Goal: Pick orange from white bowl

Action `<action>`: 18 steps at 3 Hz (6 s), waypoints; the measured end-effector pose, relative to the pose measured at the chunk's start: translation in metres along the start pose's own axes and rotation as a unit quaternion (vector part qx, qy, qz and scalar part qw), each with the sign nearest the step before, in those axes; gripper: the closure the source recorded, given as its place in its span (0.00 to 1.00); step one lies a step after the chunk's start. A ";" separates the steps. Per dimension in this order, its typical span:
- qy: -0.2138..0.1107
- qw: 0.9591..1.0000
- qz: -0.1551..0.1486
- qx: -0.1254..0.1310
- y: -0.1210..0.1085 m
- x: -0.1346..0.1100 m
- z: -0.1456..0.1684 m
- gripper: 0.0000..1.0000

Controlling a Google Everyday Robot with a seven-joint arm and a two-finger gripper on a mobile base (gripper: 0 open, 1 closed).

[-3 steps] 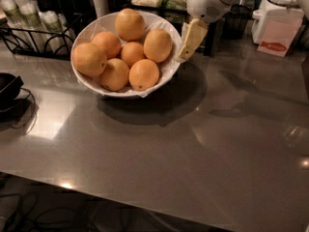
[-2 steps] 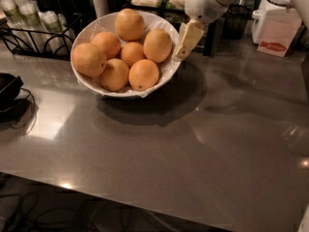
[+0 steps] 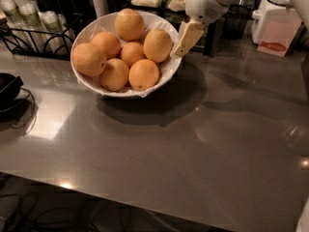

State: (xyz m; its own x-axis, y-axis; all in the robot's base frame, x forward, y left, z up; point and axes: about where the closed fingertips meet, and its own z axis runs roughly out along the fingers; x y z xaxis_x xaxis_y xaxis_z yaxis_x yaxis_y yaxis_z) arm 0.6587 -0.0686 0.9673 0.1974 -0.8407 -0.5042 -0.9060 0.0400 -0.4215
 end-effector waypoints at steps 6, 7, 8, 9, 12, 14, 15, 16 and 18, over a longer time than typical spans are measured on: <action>-0.014 0.999 -0.011 -0.049 0.005 -0.014 0.031 0.25; -0.015 0.998 -0.013 -0.059 0.002 -0.013 0.044 0.24; -0.014 0.997 -0.012 -0.069 0.001 -0.009 0.054 0.26; -0.011 0.997 -0.015 -0.080 0.002 -0.005 0.065 0.28; -0.006 0.995 -0.021 -0.093 0.000 0.002 0.078 0.70; -0.006 0.995 -0.021 -0.093 0.000 0.002 0.078 1.00; -0.006 0.995 -0.021 -0.093 0.000 0.002 0.078 1.00; -0.006 0.995 -0.021 -0.093 -0.001 0.001 0.076 1.00; -0.083 0.994 -0.038 -0.063 0.007 -0.042 0.027 1.00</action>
Offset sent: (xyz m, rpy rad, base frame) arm 0.0023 0.0139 -0.0041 -0.0017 0.0265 0.0501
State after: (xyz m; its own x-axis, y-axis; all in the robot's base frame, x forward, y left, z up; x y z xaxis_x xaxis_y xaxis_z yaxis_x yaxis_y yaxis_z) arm 0.6542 -0.0185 0.9655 0.3173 -0.7381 -0.5955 -0.9235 -0.0977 -0.3710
